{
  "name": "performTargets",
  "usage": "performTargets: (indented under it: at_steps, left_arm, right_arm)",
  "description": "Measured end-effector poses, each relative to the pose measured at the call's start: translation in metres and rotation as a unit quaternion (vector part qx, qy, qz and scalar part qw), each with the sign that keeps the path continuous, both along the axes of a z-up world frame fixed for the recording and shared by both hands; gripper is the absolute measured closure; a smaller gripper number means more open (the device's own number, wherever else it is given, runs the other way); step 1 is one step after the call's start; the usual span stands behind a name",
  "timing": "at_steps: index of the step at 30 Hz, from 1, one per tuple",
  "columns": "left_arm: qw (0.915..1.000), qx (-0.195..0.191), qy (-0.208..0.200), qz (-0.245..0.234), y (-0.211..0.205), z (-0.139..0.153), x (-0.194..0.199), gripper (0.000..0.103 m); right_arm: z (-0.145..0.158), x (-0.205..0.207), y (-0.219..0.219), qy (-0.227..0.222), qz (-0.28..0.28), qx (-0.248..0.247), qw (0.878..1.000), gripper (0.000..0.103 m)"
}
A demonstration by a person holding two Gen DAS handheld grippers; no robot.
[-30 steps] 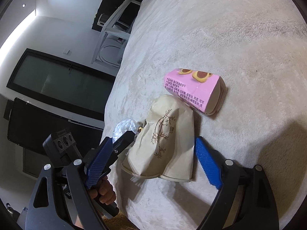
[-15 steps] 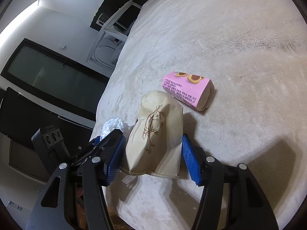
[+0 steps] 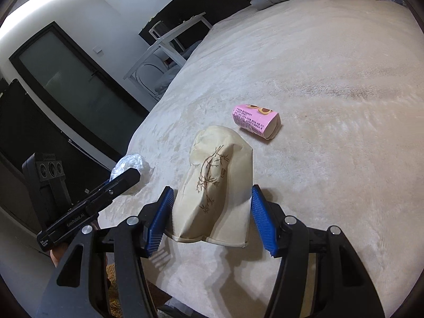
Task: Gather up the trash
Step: 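Carry the tissue ball and paper bag down over the trash bin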
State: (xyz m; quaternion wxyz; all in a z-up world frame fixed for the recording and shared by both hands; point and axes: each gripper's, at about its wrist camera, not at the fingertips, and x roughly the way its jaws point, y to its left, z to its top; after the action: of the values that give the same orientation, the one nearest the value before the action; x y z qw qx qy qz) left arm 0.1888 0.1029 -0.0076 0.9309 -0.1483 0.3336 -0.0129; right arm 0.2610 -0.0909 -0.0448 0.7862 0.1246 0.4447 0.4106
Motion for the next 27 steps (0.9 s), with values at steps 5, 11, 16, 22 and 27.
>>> performTargets:
  at_steps: [5,11,16,22,27]
  left_arm:
    - [0.9998,0.001,-0.018,0.006,-0.008,0.006,-0.022,0.055]
    - [0.9993,-0.016,-0.032,0.008,-0.022,0.006,-0.053,0.055]
    - [0.9992,-0.011,-0.037,-0.003,-0.046,0.001,-0.081,0.055]
    - [0.9994,-0.013,-0.032,-0.009,-0.066,-0.01,-0.111,0.055]
    - [0.9995,-0.014,-0.029,-0.003,-0.076,-0.016,-0.131,0.055]
  right_arm:
    - [0.003,-0.023,-0.016,-0.014,-0.007,0.001,1.0,0.043]
    - [0.005,-0.056,-0.036,-0.029,-0.014,0.012,0.999,0.043]
    - [0.007,-0.083,-0.048,-0.041,-0.015,0.018,0.999,0.043]
    - [0.0,-0.117,-0.061,-0.035,-0.011,0.02,0.999,0.043]
    - [-0.004,-0.14,-0.069,-0.032,-0.012,0.028,0.999,0.043]
